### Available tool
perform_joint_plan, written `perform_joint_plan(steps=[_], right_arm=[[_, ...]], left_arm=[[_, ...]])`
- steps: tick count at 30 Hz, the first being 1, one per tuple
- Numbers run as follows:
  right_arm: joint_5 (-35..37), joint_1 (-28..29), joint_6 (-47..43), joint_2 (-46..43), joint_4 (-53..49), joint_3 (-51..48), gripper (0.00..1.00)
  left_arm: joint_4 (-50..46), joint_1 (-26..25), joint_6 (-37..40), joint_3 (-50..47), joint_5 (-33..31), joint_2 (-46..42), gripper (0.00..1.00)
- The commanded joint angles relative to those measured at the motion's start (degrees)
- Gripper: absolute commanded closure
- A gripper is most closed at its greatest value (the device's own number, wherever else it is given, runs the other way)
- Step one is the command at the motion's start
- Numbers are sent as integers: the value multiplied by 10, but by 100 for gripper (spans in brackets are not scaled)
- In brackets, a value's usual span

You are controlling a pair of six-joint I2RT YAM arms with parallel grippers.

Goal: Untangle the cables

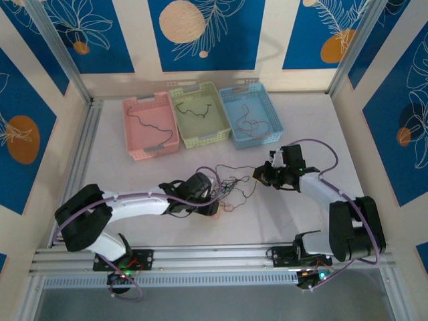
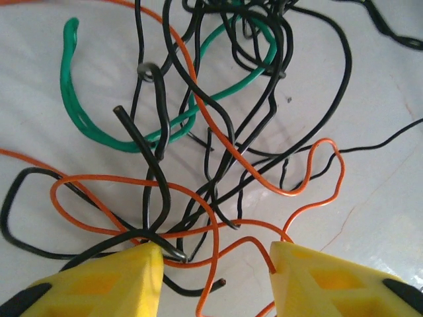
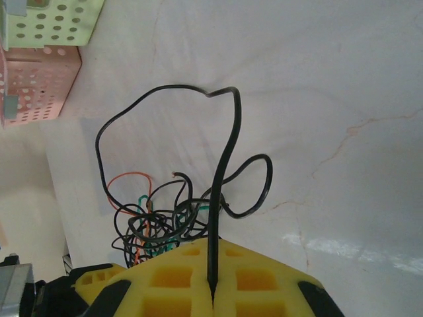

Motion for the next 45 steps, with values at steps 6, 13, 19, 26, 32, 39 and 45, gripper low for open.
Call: perform_joint_plan(steps=[6, 13, 19, 26, 32, 39, 45], right_arm=[[-19, -2, -1, 6, -1, 15, 100], [-19, -2, 0, 6, -1, 15, 100], [-20, -2, -1, 6, -1, 15, 100], [-20, -2, -1, 5, 0, 14, 100], [-14, -3, 1, 0, -1, 12, 100], [30, -3, 17, -3, -29, 16, 100], [51, -4, 26, -5, -42, 18, 100]], left_arm=[[18, 6, -2, -2, 23, -2, 63], [19, 6, -4, -11, 22, -15, 74], [21, 6, -5, -15, 24, -17, 84], [5, 6, -2, -17, 16, -39, 98], [-96, 6, 27, 6, -34, -107, 100], [-326, 12, 56, 79, -185, -254, 100], [-485, 15, 41, 147, -312, -387, 100]])
